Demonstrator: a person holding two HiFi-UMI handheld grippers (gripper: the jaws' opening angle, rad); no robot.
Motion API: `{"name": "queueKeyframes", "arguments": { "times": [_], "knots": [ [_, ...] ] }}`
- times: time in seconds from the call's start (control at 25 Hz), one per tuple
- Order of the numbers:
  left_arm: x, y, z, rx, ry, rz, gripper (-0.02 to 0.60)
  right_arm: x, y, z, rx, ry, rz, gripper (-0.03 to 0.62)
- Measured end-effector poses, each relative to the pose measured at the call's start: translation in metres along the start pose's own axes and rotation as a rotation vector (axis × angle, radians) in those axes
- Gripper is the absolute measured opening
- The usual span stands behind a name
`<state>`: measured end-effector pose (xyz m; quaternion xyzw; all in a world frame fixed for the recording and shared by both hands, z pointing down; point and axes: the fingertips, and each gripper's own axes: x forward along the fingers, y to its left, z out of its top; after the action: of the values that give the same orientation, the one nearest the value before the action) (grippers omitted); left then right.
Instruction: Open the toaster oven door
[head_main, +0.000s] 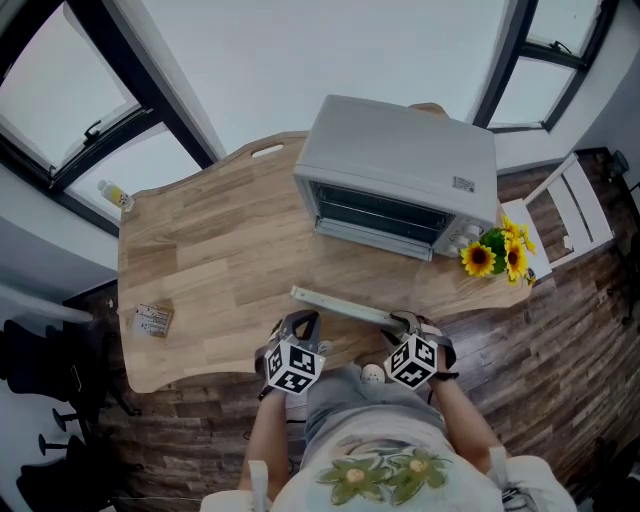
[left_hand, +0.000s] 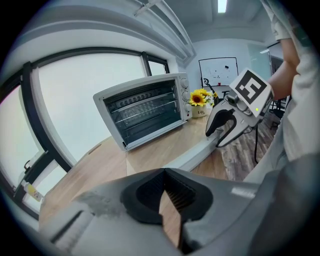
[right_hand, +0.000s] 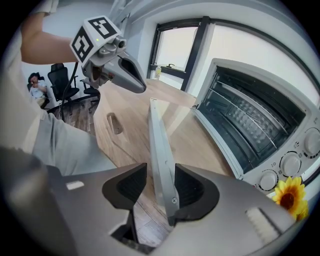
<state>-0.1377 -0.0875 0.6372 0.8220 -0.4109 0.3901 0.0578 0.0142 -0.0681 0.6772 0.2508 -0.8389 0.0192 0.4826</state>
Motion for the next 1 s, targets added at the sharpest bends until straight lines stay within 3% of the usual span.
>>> {"name": "queueKeyframes", "arguments": {
  "times": [0.64, 0.8, 1.0],
  "knots": [
    [-0.007, 0.005, 0.031, -0.046, -0.085, 0.012, 0.005, -0.030, -0.024, 0.040, 0.084, -0.166, -0.095, 0.173],
    [-0.010, 0.006, 0.045, -0.098, -0.133, 0.018, 0.005, -0.051, -0.041, 0.059, 0.172, -0.273, -0.152, 0.122],
    [-0.013, 0.008, 0.060, -0.134, -0.174, 0.029, 0.005, -0.069, -0.056, 0.068, 0.235, -0.345, -0.193, 0.000]
  ]
}}
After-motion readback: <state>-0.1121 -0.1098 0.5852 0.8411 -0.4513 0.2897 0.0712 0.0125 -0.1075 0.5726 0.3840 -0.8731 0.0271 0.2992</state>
